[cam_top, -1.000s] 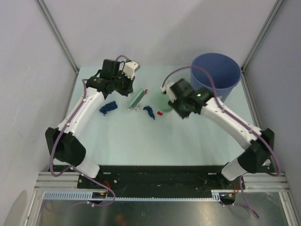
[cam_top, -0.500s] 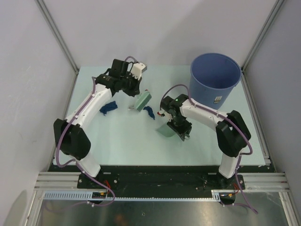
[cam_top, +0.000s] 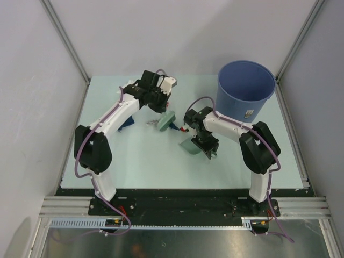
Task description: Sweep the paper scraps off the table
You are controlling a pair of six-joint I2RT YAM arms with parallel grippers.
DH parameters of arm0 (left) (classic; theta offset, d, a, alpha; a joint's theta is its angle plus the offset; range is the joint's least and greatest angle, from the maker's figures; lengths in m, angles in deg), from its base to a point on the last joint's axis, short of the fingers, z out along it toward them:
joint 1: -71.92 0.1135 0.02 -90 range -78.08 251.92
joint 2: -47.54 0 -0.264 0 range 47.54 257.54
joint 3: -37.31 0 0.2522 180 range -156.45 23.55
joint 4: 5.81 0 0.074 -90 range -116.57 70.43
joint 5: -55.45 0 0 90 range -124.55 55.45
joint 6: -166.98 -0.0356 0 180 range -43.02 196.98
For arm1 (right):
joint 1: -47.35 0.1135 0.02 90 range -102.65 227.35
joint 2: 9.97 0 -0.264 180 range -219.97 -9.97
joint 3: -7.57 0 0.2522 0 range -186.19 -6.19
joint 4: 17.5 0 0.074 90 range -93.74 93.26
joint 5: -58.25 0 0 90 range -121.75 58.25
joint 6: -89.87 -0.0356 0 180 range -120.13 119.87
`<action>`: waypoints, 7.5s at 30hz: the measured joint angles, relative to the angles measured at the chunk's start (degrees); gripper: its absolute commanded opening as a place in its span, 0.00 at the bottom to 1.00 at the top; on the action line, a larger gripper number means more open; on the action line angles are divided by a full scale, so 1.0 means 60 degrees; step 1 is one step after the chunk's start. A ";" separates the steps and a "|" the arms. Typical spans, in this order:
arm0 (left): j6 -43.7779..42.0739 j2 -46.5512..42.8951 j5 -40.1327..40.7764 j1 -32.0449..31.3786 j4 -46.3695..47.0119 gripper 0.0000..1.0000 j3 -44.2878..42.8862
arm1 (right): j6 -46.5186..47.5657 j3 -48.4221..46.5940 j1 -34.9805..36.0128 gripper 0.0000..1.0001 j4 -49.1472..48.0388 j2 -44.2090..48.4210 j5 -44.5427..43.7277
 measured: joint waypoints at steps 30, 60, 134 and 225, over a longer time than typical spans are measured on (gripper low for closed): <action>0.0004 -0.2047 -0.2222 -0.0015 -0.1093 0.00 0.0091 | 0.1231 0.0433 -0.0255 0.00 -0.2954 0.0572 0.0667; -0.0914 -0.3603 -0.0273 0.1876 -0.1759 0.00 0.1752 | 0.0860 -0.7887 -0.3206 0.00 0.1290 0.1206 -0.1370; -0.0761 -0.0973 0.0867 0.1949 -0.1133 0.00 -0.0004 | 0.1665 -0.1249 0.0204 0.00 -0.1060 0.0696 0.1494; -0.1596 -0.3461 -0.0029 0.2415 -0.1530 0.00 0.1989 | 1.7307 0.3082 -0.4656 0.00 -1.2775 0.6699 -0.4725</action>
